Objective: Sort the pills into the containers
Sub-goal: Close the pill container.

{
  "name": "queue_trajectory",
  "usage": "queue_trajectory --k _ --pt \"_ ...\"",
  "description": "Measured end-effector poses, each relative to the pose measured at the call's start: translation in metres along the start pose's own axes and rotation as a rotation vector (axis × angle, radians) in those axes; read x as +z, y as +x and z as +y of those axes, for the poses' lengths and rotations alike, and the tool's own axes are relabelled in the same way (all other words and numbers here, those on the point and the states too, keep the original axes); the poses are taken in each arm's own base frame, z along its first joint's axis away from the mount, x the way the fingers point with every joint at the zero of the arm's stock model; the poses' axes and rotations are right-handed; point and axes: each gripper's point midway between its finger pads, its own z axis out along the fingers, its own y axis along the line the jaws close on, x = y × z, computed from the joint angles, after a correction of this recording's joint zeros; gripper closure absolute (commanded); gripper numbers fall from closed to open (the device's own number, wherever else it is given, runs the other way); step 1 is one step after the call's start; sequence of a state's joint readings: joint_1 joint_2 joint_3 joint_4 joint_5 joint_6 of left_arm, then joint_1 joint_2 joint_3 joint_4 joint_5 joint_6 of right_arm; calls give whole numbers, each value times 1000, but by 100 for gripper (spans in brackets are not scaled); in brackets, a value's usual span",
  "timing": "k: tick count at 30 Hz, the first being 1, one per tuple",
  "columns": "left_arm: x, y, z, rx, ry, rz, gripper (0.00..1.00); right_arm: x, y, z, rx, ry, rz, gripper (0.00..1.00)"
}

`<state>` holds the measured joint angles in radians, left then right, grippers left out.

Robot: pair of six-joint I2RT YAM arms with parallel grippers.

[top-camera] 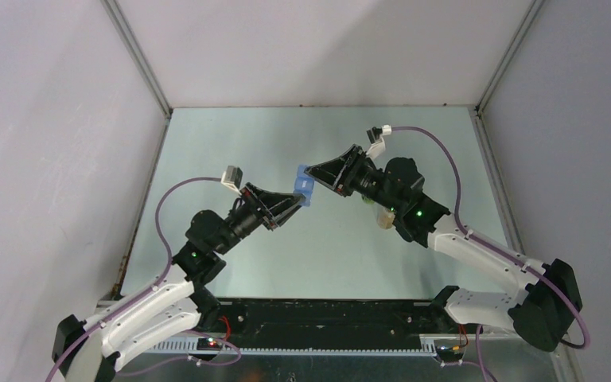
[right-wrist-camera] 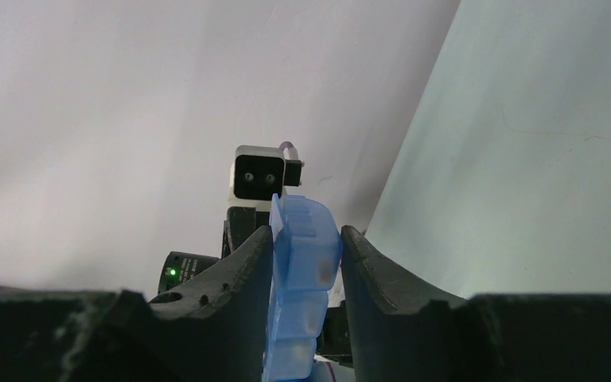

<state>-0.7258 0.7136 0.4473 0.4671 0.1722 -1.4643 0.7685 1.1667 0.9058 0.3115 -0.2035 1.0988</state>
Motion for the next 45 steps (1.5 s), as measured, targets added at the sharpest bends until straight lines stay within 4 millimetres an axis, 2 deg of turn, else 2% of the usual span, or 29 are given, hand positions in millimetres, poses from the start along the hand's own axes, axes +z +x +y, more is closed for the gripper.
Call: queue_trajectory --k 2,3,5,19,40,42,44,45 --pt "0 0 1 3 -4 1 100 0 0 0 0 0 3 56" --pt "0 0 2 5 -6 2 100 0 1 0 0 1 5 50" --pt "0 1 2 6 -9 7 100 1 1 -1 1 4 7 48" --pt "-1 4 5 14 -19 22 100 5 6 -5 5 8 32 51" --pt "-1 5 5 12 -25 26 100 7 8 -5 7 9 50 75" --pt "-1 5 5 12 -25 26 100 7 8 -5 7 9 50 72" --pt "-1 5 6 12 -25 26 100 7 8 -5 7 9 50 62" --pt "-1 5 6 12 -25 26 100 7 8 -5 7 9 50 54"
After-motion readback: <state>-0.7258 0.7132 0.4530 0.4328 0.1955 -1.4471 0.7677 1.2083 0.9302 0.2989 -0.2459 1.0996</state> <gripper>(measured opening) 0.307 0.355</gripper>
